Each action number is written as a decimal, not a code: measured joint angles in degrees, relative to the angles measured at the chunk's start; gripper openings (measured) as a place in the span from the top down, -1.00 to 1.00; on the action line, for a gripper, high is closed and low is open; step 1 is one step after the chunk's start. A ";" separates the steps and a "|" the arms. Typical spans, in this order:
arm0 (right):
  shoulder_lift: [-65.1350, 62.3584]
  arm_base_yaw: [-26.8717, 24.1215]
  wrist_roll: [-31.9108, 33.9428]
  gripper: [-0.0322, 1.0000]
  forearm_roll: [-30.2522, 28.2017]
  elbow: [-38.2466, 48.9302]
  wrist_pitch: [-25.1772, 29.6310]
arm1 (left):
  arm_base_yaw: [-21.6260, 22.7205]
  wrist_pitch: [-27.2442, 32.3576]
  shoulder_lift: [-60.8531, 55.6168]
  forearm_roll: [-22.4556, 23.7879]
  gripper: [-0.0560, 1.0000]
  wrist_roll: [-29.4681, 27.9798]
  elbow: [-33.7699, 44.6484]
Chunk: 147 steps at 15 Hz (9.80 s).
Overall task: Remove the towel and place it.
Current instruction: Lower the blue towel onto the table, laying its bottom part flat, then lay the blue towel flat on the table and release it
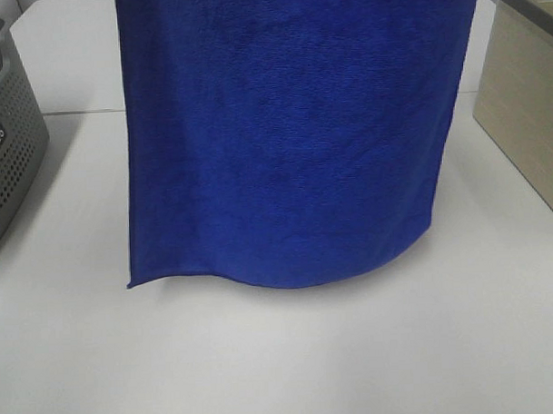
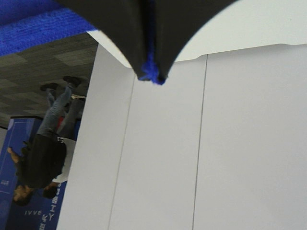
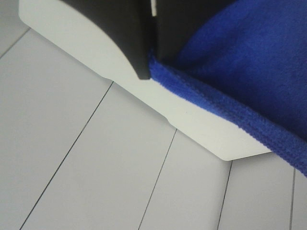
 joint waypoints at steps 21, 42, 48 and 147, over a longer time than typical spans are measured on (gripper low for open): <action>-14.04 -0.69 -23.32 0.91 15.41 58.04 -10.03 | -2.06 -28.02 -11.00 1.89 0.89 7.16 51.85; -30.19 -0.11 -22.35 0.91 16.10 92.59 2.35 | -2.52 15.53 -37.07 -13.35 0.89 0.97 80.21; -30.25 -0.29 -22.35 0.91 13.98 97.52 6.82 | -2.29 25.50 -37.13 -15.07 0.89 -3.38 80.44; 35.64 3.67 -1.26 -0.29 2.92 15.81 -8.59 | 11.34 19.60 30.88 2.86 -0.67 2.92 9.91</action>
